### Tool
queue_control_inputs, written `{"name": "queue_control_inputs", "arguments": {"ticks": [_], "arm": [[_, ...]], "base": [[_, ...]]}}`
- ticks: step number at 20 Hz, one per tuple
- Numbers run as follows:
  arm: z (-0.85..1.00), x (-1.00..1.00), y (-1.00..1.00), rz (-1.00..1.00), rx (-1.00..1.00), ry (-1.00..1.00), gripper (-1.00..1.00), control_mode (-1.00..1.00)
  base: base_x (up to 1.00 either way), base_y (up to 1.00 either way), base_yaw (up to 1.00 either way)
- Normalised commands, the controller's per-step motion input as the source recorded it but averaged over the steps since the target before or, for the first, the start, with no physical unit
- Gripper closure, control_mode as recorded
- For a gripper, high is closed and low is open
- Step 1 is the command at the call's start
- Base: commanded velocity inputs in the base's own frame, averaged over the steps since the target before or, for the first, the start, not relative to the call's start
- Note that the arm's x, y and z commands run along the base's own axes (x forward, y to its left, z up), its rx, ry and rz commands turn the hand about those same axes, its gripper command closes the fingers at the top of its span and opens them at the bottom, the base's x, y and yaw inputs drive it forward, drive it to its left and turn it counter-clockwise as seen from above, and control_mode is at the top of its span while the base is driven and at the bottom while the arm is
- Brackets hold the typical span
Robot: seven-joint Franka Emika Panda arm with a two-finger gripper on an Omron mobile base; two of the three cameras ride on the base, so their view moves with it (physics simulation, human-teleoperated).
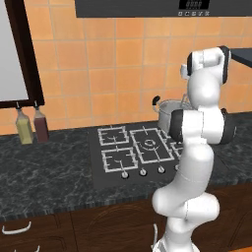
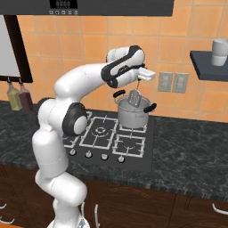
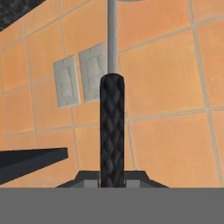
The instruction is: Put the lemon and broccoli in the pot. Retrieve the spatula and lightly stir the vegetables in the pot.
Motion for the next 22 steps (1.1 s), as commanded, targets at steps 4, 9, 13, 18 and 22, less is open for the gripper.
{"name": "queue_control_inputs", "arguments": {"ticks": [4, 9, 13, 18, 22], "arm": [[-0.3, 0.83, 0.14, -0.04, 0.01, -0.01, 1.0, -1.0], [-0.73, 0.52, 0.3, 0.0, 0.0, -0.03, 1.0, -1.0], [-0.92, 0.06, 0.19, 0.0, 0.0, -0.07, 1.0, -1.0], [-0.97, 0.06, 0.0, 0.0, 0.05, -0.04, 1.0, -1.0], [-0.89, 0.0, 0.03, 0.0, 0.03, 0.0, 1.0, -1.0]], "base": [[0.0, 0.0, 0.0], [0.0, 0.0, 0.0], [0.0, 0.0, 0.0], [0.0, 0.0, 0.0], [0.0, 0.0, 0.0]]}}
